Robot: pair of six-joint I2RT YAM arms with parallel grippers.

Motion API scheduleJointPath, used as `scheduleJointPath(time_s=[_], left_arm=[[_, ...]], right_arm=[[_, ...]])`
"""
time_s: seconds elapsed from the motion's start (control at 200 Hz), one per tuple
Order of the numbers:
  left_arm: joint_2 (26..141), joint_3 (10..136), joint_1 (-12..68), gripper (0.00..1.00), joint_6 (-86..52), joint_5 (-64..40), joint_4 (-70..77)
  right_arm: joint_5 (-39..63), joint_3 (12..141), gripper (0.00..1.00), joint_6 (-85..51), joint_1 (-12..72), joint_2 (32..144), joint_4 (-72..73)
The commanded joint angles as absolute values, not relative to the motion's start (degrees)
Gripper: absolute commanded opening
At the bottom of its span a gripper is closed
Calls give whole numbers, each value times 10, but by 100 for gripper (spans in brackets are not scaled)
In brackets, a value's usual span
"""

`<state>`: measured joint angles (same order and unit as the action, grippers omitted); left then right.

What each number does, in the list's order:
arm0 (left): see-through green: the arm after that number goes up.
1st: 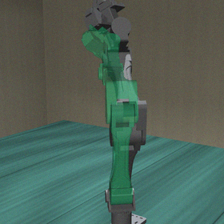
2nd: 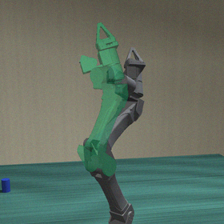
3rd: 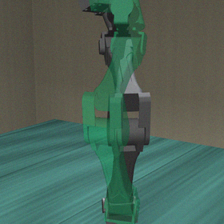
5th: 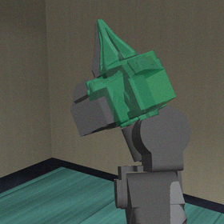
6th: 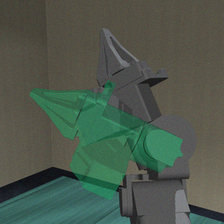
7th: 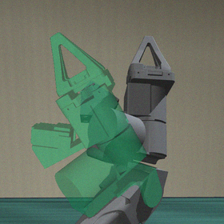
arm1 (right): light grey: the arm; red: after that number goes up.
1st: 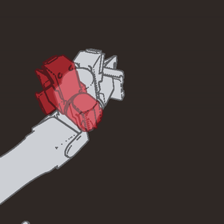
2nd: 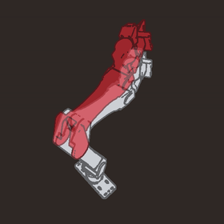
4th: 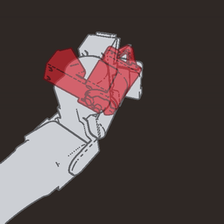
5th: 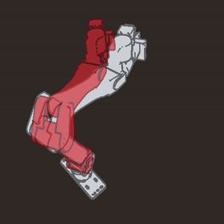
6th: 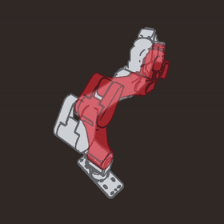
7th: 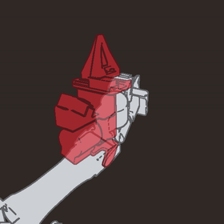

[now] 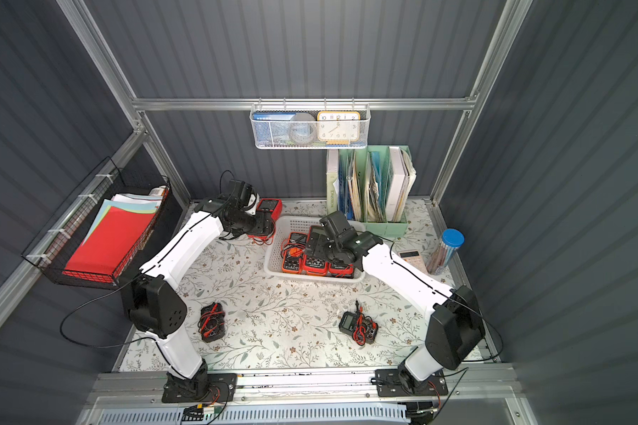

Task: Put the multimeter into the basket
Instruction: Pick up the multimeter from the center of the board, then place the multimeter in the basket.

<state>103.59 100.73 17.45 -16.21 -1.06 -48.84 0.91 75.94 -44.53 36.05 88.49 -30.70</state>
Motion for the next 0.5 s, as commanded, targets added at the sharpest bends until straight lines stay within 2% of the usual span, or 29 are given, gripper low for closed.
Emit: scheduleJointPath(time_s=[0.0, 0.495], left_arm=[[1012, 1022, 192, 41, -195, -6, -468], [1044, 959, 299, 42, -245, 53, -397]], right_arm=[[-32, 741, 97, -453, 361, 859, -297], [-42, 674, 98, -460, 295, 788, -304]])
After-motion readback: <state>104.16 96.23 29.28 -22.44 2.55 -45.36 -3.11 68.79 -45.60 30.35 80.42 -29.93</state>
